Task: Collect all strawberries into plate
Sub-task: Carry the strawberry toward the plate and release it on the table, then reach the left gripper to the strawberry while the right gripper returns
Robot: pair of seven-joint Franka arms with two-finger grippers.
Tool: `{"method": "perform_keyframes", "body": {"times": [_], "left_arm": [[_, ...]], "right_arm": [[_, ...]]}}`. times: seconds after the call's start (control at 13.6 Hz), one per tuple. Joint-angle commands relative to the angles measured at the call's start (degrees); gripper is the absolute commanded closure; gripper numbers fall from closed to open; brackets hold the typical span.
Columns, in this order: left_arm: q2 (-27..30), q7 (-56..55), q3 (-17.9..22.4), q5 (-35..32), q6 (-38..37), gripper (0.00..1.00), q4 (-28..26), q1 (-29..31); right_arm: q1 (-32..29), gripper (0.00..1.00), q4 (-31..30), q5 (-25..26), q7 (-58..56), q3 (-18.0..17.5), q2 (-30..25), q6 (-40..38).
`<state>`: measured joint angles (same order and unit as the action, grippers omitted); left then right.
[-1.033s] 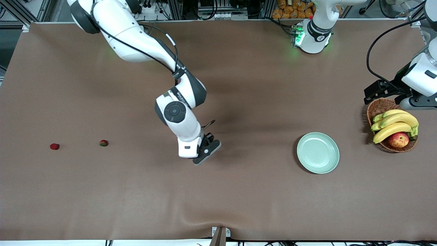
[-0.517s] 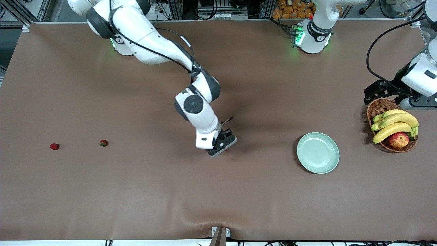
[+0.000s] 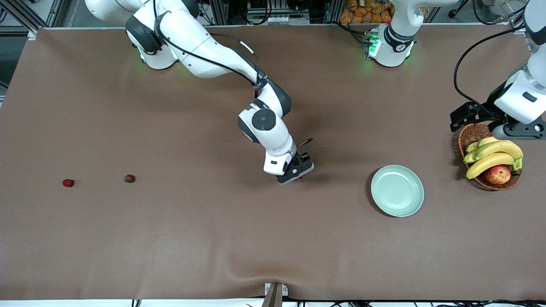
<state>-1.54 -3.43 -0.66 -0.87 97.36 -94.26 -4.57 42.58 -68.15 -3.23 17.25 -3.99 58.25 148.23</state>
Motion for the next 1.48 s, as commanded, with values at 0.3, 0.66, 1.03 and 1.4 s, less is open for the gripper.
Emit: {"method": "perform_keyframes", "body": {"times": [0.3, 0.66, 1.03, 1.4], "left_arm": [[-1.5, -0.4, -0.9, 0.3, 2.0, 0.00, 0.0, 0.0], [-2.0, -1.7, -1.9, 0.3, 3.2, 0.00, 0.2, -0.6], [-7.5, -14.3, -5.0, -0.6, 9.2, 0.00, 0.6, -4.9], [-14.3, -16.6, -5.0, 0.1, 12.9, 0.00, 0.7, -9.6]], "right_arm": [[0.6, 0.01, 3.4, -0.5, 2.7, 0.2, 4.0, 2.9], [-1.6, 0.00, 2.7, -0.8, 3.0, 0.2, 0.9, 1.8], [-6.2, 0.00, 2.7, -0.4, 2.9, 0.7, -5.9, -9.5], [-13.6, 0.00, 2.7, -0.2, 2.9, 0.7, -12.5, -22.3]]}}
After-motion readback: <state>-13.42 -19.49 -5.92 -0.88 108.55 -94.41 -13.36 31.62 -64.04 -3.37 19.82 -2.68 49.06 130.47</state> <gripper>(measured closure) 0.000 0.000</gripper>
